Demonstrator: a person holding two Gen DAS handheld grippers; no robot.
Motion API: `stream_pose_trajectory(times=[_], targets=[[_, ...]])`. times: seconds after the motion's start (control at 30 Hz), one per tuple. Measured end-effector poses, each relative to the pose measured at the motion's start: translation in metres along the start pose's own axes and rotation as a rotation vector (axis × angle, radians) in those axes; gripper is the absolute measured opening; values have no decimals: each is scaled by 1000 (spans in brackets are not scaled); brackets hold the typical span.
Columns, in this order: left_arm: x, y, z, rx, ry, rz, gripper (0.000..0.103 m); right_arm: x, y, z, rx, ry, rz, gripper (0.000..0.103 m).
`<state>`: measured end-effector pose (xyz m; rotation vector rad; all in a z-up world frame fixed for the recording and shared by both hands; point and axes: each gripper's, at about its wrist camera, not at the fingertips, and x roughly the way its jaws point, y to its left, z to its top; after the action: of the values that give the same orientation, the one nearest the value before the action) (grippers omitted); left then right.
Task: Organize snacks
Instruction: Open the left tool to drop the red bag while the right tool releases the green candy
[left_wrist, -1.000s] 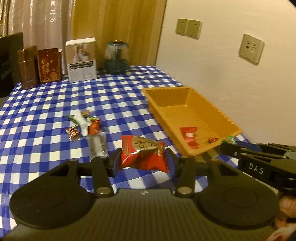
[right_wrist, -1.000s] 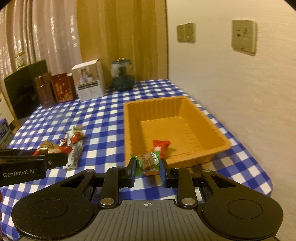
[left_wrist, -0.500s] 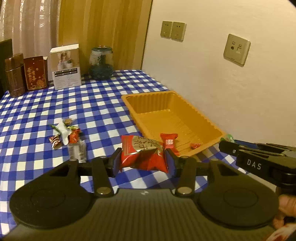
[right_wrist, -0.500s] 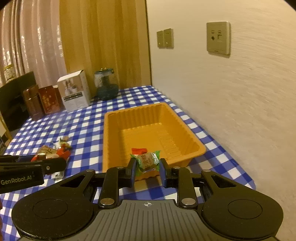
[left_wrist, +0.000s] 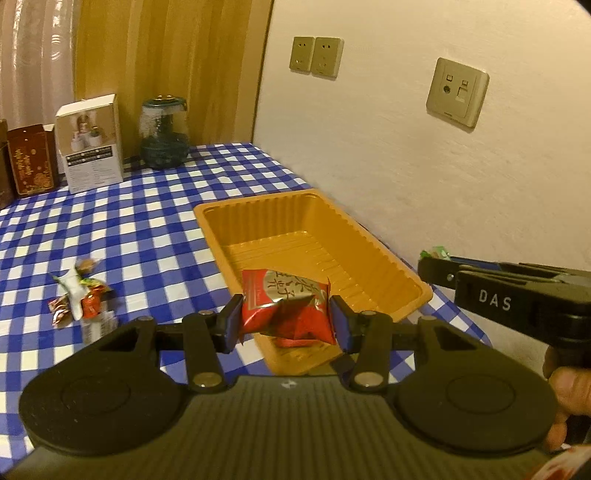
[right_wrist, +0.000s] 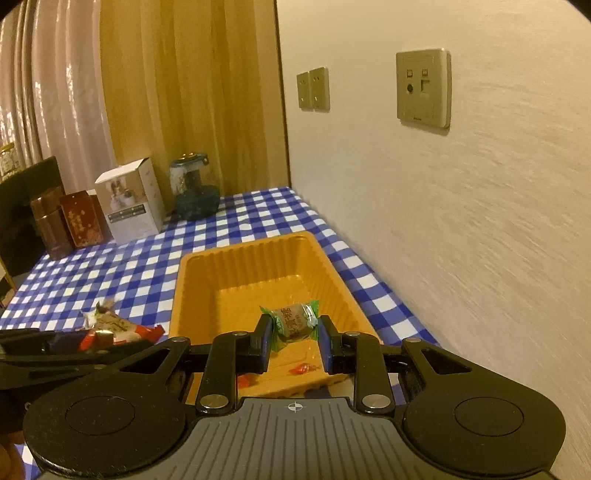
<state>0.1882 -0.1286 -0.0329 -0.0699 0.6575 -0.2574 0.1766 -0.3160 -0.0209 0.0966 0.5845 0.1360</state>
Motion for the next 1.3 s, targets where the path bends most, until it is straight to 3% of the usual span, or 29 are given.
stream_pose_trajectory(times=[0.57, 0.63, 0.67, 0.73, 1.3], targets=[[48, -13, 8, 24, 42, -18, 47, 38, -18, 9, 16, 29, 1, 27], [54, -13, 8, 25, 37, -25, 50, 40, -19, 9, 17, 31, -1, 27], [57, -12, 8, 26, 34, -31, 60, 41, -19, 9, 18, 32, -3, 27], [61, -9, 7, 23, 41, -38, 66, 42, -20, 9, 21, 34, -5, 27], [26, 17, -12, -29, 18, 61, 66, 45, -17, 8, 48, 45, 39, 27]])
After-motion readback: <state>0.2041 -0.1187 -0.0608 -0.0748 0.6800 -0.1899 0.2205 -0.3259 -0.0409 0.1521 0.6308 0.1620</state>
